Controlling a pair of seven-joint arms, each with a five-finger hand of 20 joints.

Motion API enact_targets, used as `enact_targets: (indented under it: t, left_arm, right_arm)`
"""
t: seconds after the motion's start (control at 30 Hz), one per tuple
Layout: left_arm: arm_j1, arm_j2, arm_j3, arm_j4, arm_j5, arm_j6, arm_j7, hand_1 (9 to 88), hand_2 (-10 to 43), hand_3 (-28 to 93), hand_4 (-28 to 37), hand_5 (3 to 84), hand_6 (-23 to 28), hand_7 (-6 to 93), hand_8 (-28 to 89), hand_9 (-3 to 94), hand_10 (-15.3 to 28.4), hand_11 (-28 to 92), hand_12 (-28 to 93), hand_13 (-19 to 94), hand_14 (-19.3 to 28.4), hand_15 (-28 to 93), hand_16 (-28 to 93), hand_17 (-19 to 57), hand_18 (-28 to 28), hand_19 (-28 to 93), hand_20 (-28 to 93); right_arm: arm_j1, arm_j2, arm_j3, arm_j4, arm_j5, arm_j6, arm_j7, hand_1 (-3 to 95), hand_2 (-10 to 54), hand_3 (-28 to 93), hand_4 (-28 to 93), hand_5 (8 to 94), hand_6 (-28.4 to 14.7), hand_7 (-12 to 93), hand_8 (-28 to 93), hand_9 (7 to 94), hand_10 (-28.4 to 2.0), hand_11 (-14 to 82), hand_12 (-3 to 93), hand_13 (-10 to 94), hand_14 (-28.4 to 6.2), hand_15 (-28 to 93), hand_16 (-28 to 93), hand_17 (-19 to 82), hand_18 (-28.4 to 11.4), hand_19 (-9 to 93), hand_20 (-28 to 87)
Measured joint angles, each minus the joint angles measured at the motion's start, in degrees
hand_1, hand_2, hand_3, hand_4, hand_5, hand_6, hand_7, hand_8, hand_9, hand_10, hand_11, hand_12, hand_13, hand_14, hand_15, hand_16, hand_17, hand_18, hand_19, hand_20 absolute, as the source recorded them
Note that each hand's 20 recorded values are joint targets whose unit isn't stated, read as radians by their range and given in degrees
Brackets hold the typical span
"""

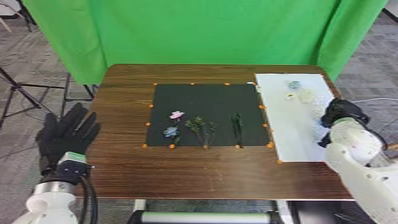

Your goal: Arrange flowers

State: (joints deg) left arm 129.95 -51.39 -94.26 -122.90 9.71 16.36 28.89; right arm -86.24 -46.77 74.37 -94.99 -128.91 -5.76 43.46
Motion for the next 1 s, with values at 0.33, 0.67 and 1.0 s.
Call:
enact_targets:
  t: [0.33,0.67,1.0]
  left_arm:
    - [1.4,-0.41,-1.09,-0.34,-0.13,-0.06,0.02,23.1,14.8,69,-28.3,38.1,5.9,19.8,-11,32.7,11.4,19,9,22,12.5,32,-10,-6.2,12.2,32,8]
    - [0.8,-0.88,-0.6,-0.05,0.26,-0.46,-1.31,23.2,14.8,69,-28.3,38.4,5.9,19.9,-12,32.6,11.4,19,9,21,12.5,32,-10,-6.3,12.2,32,8]
    - [-1.6,-0.87,1.12,0.55,0.84,-0.87,-3.35,24.7,13.9,69,-28.3,38.6,5.8,20.0,-12,32.6,11.4,19,9,21,12.4,32,-10,-6.3,12.2,32,8]
  right_arm:
    - [-1.4,-0.5,-8.3,-14.3,-15.4,0.7,-8.5,61.2,-9.5,71,-28,74.5,-0.8,37,7,88.0,-8.5,11.7,44.0,74,-5.6,57,43,40,-22.0,91,41]
    - [9.4,-7.6,-18.2,-15.6,-7.5,2.7,-14.4,61.0,-9.5,71,-28,74.4,-0.7,37,8,87.8,-8.2,11.7,44.2,74,-5.6,57,44,40,-22.0,91,41]
    - [14.5,-16.0,-25.5,-8.1,-7.0,0.8,-16.6,60.9,-9.5,71,-28,74.0,-0.6,37,7,87.6,-7.8,11.9,44.3,73,-5.8,57,44,40,-22.1,91,42]
